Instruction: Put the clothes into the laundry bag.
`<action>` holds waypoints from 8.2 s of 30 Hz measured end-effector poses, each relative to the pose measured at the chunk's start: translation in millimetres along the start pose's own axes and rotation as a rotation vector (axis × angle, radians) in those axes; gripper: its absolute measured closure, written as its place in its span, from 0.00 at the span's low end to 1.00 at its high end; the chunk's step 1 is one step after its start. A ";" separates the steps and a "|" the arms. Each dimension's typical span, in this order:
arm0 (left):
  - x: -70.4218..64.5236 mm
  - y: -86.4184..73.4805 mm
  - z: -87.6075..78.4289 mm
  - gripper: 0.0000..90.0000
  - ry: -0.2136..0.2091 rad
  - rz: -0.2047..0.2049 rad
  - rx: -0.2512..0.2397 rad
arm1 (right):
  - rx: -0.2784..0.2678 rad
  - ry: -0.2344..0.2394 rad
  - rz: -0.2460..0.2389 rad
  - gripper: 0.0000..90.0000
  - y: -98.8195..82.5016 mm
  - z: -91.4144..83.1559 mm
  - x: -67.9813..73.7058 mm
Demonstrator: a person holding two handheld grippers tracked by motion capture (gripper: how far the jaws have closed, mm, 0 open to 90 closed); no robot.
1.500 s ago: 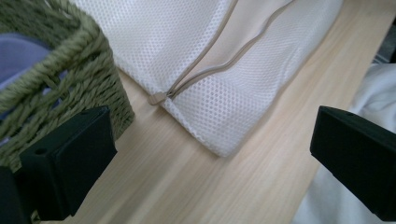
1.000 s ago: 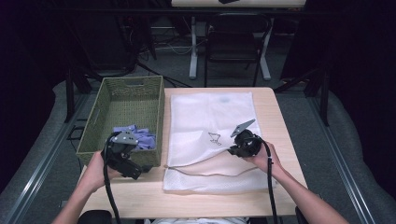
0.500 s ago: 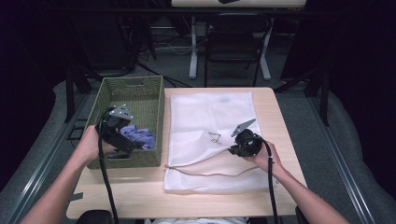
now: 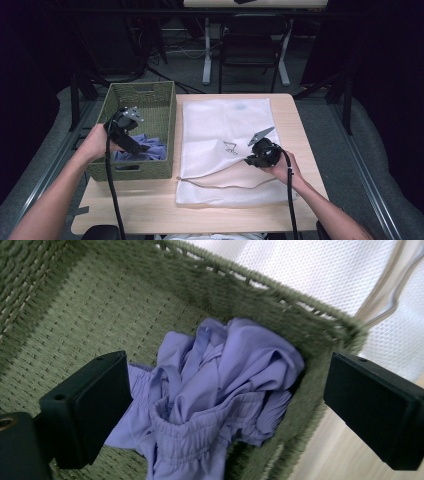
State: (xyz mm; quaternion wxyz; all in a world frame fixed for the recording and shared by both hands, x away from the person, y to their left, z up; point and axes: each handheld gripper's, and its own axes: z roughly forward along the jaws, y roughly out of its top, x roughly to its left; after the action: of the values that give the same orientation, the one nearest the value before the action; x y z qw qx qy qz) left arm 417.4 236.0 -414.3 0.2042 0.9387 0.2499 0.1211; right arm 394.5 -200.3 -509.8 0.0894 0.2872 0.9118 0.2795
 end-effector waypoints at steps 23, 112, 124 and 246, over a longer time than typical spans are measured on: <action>33.0 -7.8 37.2 0.00 -0.059 0.045 0.112 | 0.003 0.005 0.003 0.95 0.1 0.5 -0.4; 43.6 -11.2 79.6 0.82 -0.127 0.031 0.266 | 0.000 0.004 0.010 0.95 -0.6 -1.9 -1.2; 47.8 -8.8 62.7 0.82 -0.112 0.025 0.239 | 0.000 0.004 0.009 0.95 -0.7 -1.9 -1.8; 25.4 106.5 -77.2 0.83 -0.045 0.117 0.024 | -0.003 0.001 0.011 0.95 -1.9 -3.3 -3.5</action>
State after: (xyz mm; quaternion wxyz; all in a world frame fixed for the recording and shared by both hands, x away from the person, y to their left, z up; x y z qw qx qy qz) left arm 458.2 189.8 -295.3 0.1911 0.9565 0.1915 0.1086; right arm 395.4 -205.1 -508.1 0.0876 0.2917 0.9099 0.2815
